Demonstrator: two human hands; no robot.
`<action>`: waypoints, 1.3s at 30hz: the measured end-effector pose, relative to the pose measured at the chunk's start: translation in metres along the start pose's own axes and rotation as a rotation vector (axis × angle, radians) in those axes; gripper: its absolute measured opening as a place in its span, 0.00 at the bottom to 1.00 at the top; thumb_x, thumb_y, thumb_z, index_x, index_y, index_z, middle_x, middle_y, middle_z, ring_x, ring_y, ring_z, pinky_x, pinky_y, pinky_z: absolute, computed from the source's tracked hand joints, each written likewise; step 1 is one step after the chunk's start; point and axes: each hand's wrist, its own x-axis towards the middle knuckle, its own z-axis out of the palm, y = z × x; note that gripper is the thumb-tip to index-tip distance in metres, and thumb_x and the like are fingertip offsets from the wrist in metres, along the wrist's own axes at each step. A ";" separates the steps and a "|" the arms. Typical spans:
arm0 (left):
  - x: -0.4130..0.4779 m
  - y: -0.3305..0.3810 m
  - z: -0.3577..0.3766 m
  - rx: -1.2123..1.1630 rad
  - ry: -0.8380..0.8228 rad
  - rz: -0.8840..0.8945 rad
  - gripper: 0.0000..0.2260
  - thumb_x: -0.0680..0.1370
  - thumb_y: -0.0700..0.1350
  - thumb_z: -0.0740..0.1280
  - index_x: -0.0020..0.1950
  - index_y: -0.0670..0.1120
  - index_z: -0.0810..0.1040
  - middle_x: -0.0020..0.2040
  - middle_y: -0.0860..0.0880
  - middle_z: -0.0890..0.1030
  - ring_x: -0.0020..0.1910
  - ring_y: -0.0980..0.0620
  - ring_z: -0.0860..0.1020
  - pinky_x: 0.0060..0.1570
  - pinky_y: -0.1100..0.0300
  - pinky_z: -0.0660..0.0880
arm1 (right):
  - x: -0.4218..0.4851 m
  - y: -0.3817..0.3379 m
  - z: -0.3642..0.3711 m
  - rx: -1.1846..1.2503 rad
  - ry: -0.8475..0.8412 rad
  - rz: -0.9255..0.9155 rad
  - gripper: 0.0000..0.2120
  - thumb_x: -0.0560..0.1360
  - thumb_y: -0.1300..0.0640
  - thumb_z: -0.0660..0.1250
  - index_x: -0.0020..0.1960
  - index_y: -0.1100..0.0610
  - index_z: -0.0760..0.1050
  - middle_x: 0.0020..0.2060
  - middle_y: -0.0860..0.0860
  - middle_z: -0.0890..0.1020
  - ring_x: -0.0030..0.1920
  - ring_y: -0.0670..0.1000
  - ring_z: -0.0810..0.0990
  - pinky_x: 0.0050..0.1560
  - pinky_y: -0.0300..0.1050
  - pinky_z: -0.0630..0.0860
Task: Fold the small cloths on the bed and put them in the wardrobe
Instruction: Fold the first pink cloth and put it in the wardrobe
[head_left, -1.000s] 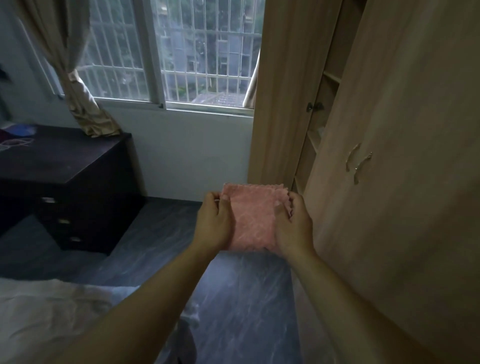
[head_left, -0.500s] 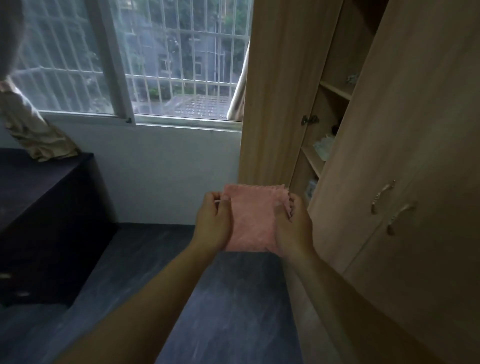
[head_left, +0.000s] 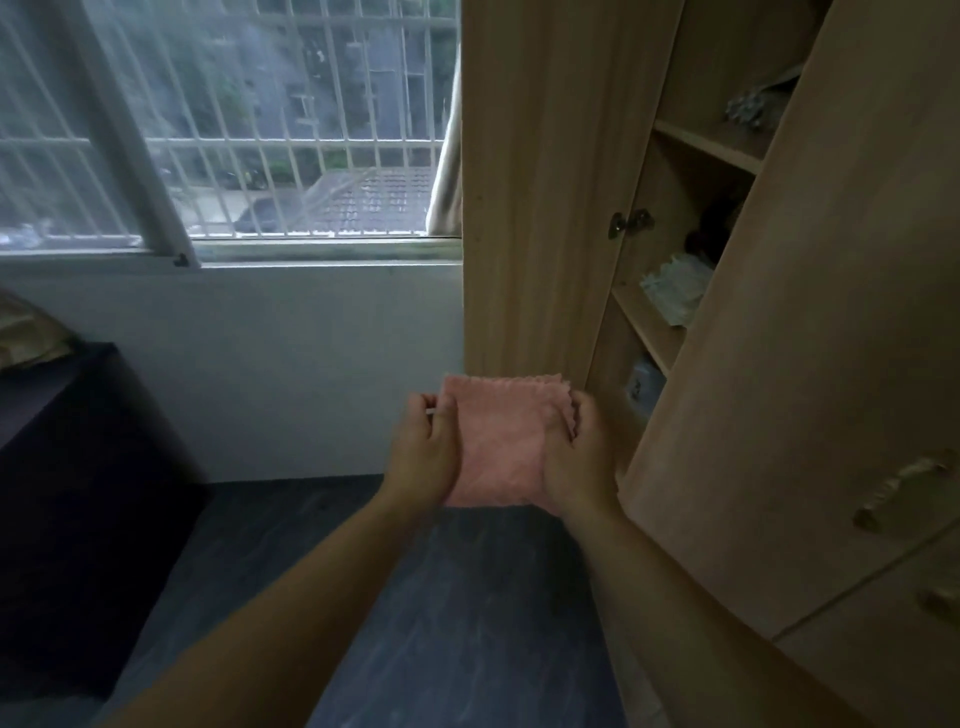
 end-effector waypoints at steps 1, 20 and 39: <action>0.015 0.002 0.006 -0.002 -0.019 -0.009 0.15 0.86 0.57 0.54 0.55 0.48 0.73 0.49 0.48 0.79 0.49 0.48 0.80 0.52 0.46 0.80 | 0.014 0.000 0.002 -0.016 0.008 0.010 0.22 0.75 0.31 0.56 0.66 0.38 0.67 0.62 0.45 0.76 0.61 0.52 0.77 0.61 0.57 0.77; 0.271 -0.040 0.072 0.083 -0.255 0.076 0.10 0.84 0.57 0.58 0.48 0.55 0.73 0.46 0.55 0.79 0.44 0.59 0.78 0.36 0.61 0.70 | 0.201 0.015 0.084 0.067 0.226 0.204 0.17 0.81 0.42 0.60 0.69 0.39 0.65 0.56 0.38 0.71 0.53 0.40 0.73 0.44 0.36 0.70; 0.426 -0.055 0.137 0.123 -0.765 0.072 0.02 0.82 0.54 0.61 0.52 0.60 0.73 0.52 0.56 0.80 0.48 0.58 0.79 0.39 0.63 0.72 | 0.294 0.043 0.133 0.175 0.524 0.429 0.24 0.81 0.54 0.60 0.75 0.44 0.61 0.67 0.47 0.73 0.62 0.48 0.74 0.61 0.50 0.75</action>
